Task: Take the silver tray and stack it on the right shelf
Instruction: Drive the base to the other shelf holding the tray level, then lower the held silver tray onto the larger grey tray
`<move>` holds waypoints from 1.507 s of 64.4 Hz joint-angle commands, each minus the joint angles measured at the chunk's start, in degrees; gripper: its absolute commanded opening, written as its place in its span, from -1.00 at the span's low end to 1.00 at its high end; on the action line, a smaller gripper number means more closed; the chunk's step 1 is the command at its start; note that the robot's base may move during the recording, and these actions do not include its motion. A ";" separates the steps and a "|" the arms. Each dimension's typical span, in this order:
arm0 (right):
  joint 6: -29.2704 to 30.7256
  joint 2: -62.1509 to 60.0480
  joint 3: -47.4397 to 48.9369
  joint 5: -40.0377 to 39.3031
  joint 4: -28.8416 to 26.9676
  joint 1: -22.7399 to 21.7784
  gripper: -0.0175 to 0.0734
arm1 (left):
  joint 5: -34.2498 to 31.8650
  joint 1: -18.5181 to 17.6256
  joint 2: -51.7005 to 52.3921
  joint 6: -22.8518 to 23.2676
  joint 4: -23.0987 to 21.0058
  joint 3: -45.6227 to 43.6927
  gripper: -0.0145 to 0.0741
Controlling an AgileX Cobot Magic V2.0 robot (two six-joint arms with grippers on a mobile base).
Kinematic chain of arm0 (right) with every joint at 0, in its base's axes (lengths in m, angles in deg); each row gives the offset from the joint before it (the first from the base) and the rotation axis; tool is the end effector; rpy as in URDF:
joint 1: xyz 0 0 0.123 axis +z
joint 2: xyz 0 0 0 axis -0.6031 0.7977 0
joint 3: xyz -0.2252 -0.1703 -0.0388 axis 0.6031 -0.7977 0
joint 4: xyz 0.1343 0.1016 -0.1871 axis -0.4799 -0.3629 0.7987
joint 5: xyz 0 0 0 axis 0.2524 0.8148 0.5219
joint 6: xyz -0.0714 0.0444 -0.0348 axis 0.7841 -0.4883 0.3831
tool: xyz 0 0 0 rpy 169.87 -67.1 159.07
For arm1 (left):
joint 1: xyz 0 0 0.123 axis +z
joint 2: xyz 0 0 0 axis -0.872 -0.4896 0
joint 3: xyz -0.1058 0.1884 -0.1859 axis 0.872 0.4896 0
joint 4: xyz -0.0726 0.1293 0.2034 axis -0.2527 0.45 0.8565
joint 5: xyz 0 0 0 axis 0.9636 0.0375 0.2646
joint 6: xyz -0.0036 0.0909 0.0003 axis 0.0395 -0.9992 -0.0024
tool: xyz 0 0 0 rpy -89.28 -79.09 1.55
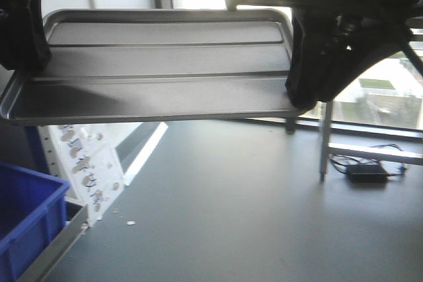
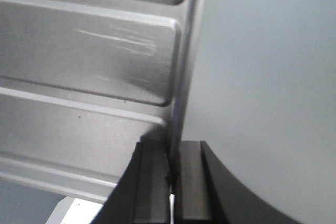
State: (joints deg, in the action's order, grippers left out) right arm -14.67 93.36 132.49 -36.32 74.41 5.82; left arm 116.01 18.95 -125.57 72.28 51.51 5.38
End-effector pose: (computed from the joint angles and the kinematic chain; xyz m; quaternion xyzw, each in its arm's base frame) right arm 0.2094 0.1720 0.2903 -0.0426 0.9624 0.0908 0.2523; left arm 0.2163 -0.1583 0.3089 0.0347 0.9593 -0.0380 0.2775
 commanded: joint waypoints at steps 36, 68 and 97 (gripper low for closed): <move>1.01 -1.96 1.82 -1.81 2.05 0.06 -0.49 | -1.10 -0.39 1.61 -0.02 2.55 -2.05 -0.88; 1.01 -1.96 1.82 -1.81 2.05 0.06 -0.49 | -1.10 -0.39 1.61 -0.02 2.55 -2.05 -0.88; 1.01 -1.96 1.82 -1.81 2.05 0.06 -0.49 | -1.10 -0.39 1.61 -0.02 2.55 -2.05 -0.88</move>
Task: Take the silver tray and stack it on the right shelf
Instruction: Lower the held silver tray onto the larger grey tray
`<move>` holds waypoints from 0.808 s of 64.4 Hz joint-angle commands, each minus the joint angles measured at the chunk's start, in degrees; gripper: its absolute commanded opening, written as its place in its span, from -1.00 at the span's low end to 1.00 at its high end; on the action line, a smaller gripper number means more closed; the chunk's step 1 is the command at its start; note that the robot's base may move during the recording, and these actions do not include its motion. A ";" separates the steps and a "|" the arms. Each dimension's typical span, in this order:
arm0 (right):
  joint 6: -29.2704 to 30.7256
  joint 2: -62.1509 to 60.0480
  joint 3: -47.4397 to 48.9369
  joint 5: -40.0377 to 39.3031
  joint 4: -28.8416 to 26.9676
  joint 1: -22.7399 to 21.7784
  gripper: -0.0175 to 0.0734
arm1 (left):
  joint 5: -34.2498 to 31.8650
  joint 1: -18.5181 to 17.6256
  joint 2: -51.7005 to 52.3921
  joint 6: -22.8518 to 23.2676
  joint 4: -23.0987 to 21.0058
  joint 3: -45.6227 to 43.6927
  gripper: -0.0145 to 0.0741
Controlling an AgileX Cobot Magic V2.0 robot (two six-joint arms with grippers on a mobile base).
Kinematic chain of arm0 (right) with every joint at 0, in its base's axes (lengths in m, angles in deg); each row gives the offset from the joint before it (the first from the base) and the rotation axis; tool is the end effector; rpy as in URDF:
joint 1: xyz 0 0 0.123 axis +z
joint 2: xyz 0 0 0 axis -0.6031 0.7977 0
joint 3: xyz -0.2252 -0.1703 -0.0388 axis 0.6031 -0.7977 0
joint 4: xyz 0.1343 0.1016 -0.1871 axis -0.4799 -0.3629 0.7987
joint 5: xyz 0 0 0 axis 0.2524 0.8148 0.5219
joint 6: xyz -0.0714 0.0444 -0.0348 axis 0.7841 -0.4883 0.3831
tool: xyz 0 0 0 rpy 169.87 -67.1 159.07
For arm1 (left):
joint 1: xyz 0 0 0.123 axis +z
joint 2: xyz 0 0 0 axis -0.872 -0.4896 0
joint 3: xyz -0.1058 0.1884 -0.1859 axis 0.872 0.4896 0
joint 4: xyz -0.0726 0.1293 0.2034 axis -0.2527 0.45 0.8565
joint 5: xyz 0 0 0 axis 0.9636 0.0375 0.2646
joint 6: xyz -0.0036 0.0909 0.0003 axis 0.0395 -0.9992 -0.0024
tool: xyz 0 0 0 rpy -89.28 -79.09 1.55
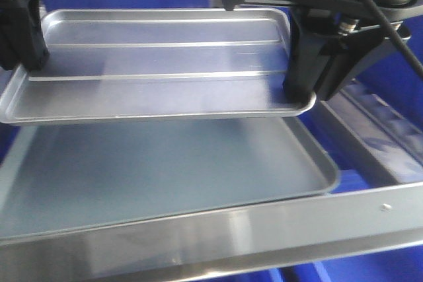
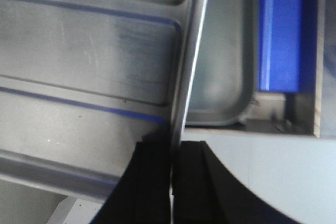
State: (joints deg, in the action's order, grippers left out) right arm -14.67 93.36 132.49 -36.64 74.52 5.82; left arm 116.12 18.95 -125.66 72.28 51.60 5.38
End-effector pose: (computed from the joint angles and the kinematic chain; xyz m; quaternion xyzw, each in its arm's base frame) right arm 0.2097 0.1723 0.2906 -0.0433 0.9616 0.0922 0.2547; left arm 0.2165 -0.1583 0.3084 0.0350 0.9596 -0.0363 0.2768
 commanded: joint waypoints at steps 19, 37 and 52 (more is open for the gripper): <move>1.01 -1.96 1.82 -1.49 1.94 0.06 -0.49 | -1.21 -0.39 1.70 -0.02 2.46 -2.05 -0.88; 1.01 -1.96 1.82 -1.49 1.94 0.06 -0.49 | -1.21 -0.39 1.70 -0.02 2.46 -2.05 -0.88; 1.01 -1.96 1.82 -1.49 1.94 0.06 -0.49 | -1.21 -0.39 1.70 -0.02 2.46 -2.05 -0.88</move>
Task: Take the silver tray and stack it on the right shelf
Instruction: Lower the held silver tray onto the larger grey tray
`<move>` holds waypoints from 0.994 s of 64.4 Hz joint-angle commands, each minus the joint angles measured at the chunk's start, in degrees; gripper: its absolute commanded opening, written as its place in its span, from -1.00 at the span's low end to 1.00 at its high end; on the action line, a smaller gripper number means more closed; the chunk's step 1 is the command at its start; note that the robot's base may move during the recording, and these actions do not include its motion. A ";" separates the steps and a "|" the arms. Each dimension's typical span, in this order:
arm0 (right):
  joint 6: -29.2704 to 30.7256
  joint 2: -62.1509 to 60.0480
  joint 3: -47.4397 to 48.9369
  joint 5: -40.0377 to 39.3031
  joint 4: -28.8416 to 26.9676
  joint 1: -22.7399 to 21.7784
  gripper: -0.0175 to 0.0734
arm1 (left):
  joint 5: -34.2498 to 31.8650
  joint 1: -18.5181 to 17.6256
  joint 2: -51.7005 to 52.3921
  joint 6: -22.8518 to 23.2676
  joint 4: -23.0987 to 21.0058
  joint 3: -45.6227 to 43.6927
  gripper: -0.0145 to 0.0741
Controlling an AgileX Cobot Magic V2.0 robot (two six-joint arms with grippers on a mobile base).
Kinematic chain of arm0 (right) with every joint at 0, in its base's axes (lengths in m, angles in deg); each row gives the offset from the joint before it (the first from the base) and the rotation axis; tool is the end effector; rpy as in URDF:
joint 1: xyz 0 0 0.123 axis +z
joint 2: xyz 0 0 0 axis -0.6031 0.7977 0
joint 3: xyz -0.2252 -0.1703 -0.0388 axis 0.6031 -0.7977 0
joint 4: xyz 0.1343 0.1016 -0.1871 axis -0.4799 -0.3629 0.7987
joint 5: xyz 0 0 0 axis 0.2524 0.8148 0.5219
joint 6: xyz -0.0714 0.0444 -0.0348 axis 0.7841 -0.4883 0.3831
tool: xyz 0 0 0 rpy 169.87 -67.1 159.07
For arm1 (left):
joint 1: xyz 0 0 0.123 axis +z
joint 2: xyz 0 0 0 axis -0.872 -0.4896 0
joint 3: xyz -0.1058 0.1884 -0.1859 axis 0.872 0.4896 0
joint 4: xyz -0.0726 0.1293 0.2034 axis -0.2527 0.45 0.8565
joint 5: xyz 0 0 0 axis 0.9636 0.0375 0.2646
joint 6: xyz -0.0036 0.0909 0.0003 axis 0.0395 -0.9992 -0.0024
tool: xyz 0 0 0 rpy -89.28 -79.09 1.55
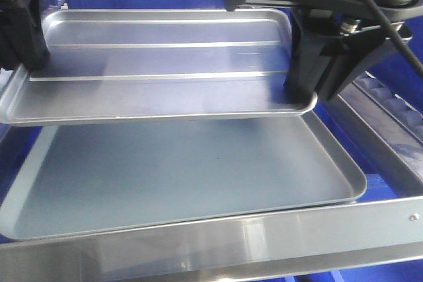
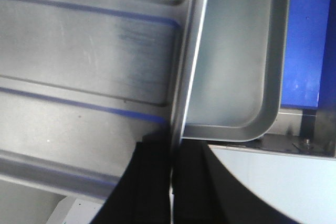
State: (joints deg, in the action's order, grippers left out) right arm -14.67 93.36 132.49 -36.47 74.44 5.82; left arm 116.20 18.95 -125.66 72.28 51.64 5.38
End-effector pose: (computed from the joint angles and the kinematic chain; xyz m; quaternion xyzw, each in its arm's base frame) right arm 0.2095 0.1722 0.2904 -0.0428 0.9621 0.0916 0.2534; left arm 0.2164 -0.1582 0.3084 0.0350 0.9597 -0.0356 0.2766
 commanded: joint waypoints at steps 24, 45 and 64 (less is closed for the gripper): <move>1.01 -1.96 1.82 -1.79 2.02 0.06 -0.49 | -1.79 -0.39 1.70 -0.02 3.77 -2.05 -0.88; 1.01 -1.84 1.88 -0.90 1.68 -1.24 -0.49 | -3.68 -0.39 1.55 -0.02 2.87 -2.05 -0.88; 9.49 0.61 4.70 -0.89 -2.04 -8.18 -0.49 | -5.55 1.99 -4.98 -0.02 1.80 -2.79 -0.88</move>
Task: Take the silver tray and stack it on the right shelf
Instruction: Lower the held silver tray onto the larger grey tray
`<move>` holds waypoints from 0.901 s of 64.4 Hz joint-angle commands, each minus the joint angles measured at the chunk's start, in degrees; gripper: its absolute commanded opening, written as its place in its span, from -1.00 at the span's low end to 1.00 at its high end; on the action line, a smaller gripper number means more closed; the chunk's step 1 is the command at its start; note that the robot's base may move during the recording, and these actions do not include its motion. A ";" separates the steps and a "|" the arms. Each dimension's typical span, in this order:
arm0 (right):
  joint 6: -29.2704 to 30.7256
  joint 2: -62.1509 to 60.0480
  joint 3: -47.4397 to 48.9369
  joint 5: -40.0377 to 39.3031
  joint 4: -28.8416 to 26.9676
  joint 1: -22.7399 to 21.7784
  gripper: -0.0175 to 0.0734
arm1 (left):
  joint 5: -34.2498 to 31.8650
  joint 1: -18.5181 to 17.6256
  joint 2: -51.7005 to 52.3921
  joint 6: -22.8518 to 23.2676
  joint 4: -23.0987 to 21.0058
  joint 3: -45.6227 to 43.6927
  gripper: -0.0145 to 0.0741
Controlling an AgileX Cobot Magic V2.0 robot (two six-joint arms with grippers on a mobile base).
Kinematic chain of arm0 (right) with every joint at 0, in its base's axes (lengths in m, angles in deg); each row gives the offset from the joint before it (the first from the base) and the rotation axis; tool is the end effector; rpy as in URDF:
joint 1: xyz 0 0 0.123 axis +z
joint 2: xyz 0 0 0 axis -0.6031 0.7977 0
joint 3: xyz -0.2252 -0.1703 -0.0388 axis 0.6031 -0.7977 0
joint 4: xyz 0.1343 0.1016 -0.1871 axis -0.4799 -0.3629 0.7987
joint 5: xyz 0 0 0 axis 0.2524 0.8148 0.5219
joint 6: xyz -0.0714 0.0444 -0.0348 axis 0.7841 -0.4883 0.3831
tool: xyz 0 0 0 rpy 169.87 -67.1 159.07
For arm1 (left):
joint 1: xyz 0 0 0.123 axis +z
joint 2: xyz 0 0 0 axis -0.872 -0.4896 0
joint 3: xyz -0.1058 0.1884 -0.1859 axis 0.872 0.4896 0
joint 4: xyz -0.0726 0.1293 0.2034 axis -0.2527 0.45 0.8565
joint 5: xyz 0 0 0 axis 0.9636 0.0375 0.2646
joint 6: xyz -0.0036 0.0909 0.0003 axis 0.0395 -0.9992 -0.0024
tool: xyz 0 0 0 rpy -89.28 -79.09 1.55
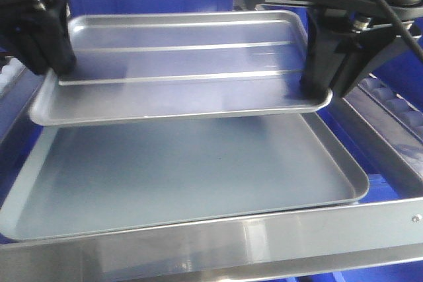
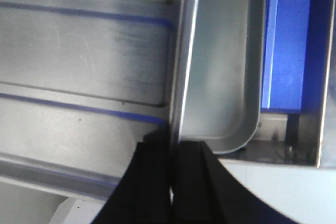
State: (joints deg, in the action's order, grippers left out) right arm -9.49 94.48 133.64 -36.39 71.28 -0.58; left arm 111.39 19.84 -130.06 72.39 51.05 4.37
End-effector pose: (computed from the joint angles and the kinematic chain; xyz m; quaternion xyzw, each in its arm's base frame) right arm 0.2295 0.1538 0.2901 -0.0195 0.9652 0.0847 0.2467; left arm 0.2342 -0.1712 0.2951 0.0361 0.9584 -0.0493 0.2787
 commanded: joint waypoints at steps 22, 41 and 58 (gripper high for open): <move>7.36 10.74 7.82 -3.64 1.13 -2.77 -0.49 | -3.01 5.31 -9.02 -0.13 2.38 -1.78 -0.88; 7.36 15.67 7.95 -4.44 1.96 -2.79 -0.49 | -5.84 5.87 -12.99 -0.23 2.26 -1.78 -0.88; 7.36 15.67 7.95 -4.35 2.30 -2.90 -0.19 | -7.60 5.87 -13.53 -0.36 1.85 -1.78 -0.30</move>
State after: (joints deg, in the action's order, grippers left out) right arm -3.49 112.86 139.74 -40.03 71.53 -3.36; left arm 104.66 25.66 -145.82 72.40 50.59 4.04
